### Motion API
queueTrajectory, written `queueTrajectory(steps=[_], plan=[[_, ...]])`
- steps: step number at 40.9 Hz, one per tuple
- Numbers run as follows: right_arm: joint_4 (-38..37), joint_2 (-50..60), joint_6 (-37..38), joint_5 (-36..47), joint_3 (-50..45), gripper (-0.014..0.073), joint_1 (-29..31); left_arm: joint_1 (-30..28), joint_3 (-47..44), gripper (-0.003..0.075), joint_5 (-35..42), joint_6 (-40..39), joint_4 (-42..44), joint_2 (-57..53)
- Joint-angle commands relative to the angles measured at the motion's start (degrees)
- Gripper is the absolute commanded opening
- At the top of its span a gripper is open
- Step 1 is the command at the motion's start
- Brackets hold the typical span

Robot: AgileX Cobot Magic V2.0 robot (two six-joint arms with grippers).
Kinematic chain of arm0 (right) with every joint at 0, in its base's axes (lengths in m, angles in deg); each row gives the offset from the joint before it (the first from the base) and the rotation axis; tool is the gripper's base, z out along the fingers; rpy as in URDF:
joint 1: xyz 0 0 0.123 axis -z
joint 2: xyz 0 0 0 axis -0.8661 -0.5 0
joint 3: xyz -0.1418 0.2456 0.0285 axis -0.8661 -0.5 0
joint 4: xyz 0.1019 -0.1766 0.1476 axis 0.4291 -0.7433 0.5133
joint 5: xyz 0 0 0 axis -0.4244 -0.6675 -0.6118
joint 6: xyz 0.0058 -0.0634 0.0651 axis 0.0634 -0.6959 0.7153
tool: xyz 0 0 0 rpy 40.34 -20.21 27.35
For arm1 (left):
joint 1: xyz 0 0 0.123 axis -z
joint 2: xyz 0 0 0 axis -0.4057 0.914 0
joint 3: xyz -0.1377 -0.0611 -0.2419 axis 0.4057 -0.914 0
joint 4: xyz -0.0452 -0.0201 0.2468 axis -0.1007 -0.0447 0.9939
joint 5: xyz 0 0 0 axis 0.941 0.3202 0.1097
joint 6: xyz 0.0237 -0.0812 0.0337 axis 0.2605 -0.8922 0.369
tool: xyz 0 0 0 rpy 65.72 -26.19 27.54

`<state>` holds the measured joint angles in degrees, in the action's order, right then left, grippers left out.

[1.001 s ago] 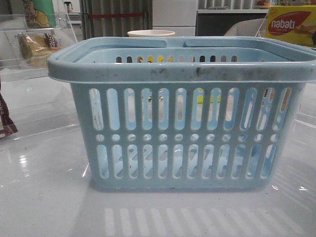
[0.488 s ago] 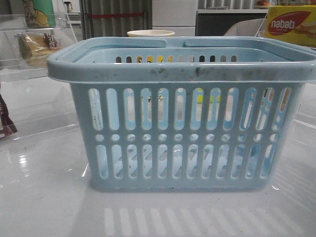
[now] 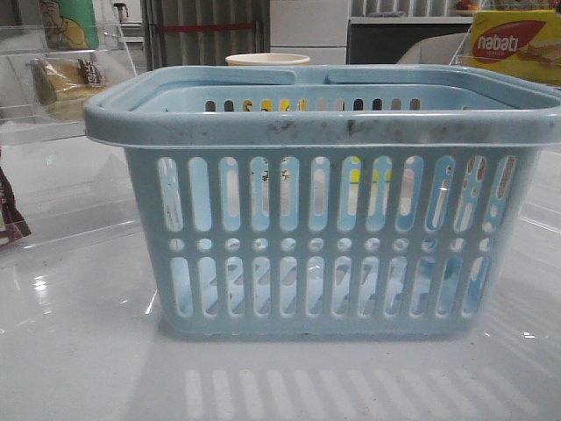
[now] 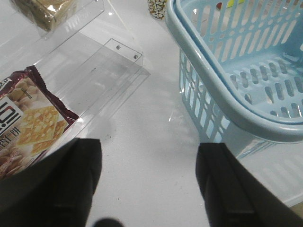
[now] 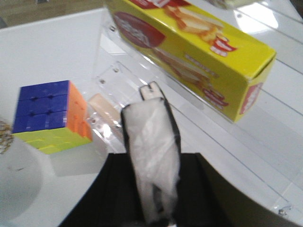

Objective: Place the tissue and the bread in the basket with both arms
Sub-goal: 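Carry the black box into the basket and open the right gripper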

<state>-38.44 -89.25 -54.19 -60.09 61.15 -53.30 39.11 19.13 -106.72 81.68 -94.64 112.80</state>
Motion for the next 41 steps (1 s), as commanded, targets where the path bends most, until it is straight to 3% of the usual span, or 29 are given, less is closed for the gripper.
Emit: queueTrajectory(steps=[1,13,17,21,25,34,41], plan=[[0.56,7.03,-2.09,-0.77,2.28,0.0225,-4.27,0.42,1.42,0.0488,3.99,0.09,-0.48,-0.09],[4.40,8.47,-13.88,-12.05,2.17,0.0245,-20.35,0.42,1.42,0.0488,3.99,0.09,-0.48,-0.07],[6.43,6.85,-15.86,-12.15,2.17,0.0349,-23.46,0.42,1.42,0.0488,3.99,0.09,-0.48,-0.07],[7.32,4.92,-15.98,-12.44,2.17,0.0514,-25.00,0.42,1.42,0.0488,3.99,0.09,-0.48,-0.07],[7.37,3.92,-15.98,-13.23,2.17,0.0583,-25.06,0.42,1.42,0.0488,3.99,0.09,-0.48,-0.07],[8.77,7.59,-16.39,-13.55,1.51,0.0525,-25.61,0.42,1.42,0.0488,3.99,0.09,-0.48,-0.07],[9.86,14.62,-24.37,-12.79,-4.97,0.0426,-29.79,0.42,1.42,0.0488,4.24,0.09,-0.48,-0.07]])
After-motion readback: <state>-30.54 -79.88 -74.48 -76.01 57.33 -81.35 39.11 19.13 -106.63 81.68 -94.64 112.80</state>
